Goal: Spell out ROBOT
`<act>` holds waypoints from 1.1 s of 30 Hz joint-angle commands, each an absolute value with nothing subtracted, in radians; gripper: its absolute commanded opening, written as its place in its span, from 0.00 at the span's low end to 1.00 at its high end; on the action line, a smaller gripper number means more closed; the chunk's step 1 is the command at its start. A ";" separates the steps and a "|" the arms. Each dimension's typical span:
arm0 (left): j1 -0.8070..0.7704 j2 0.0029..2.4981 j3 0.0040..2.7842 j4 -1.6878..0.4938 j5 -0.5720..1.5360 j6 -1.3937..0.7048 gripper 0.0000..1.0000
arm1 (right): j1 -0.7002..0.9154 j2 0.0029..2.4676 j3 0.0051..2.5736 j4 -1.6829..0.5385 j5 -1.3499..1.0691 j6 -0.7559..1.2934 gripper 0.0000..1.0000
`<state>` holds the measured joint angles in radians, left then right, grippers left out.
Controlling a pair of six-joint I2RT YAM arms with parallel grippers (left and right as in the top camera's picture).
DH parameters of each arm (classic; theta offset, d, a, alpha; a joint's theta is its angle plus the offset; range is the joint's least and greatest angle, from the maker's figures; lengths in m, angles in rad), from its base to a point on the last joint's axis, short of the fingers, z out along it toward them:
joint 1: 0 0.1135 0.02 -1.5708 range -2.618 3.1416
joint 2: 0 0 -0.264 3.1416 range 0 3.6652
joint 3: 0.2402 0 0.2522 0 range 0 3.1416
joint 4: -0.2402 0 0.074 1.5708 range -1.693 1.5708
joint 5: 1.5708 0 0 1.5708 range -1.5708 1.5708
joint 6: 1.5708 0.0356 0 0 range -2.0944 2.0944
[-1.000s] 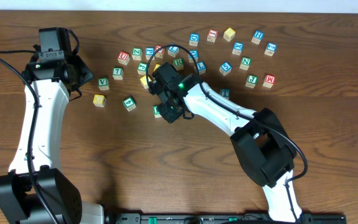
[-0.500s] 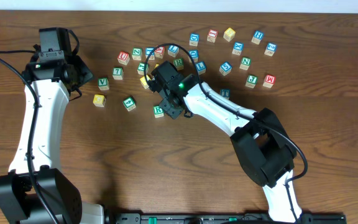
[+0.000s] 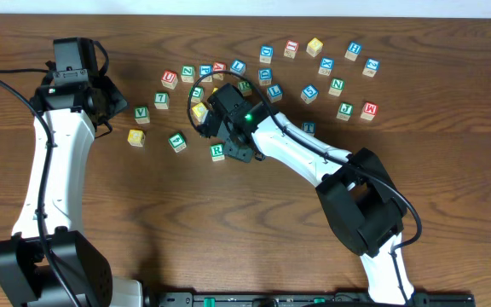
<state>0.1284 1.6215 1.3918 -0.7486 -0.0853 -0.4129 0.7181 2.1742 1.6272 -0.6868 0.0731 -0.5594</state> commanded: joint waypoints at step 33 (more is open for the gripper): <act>0.133 1.633 1.391 -0.750 -0.106 -0.397 0.57 | 0.686 2.084 1.622 -0.761 -0.184 0.016 0.17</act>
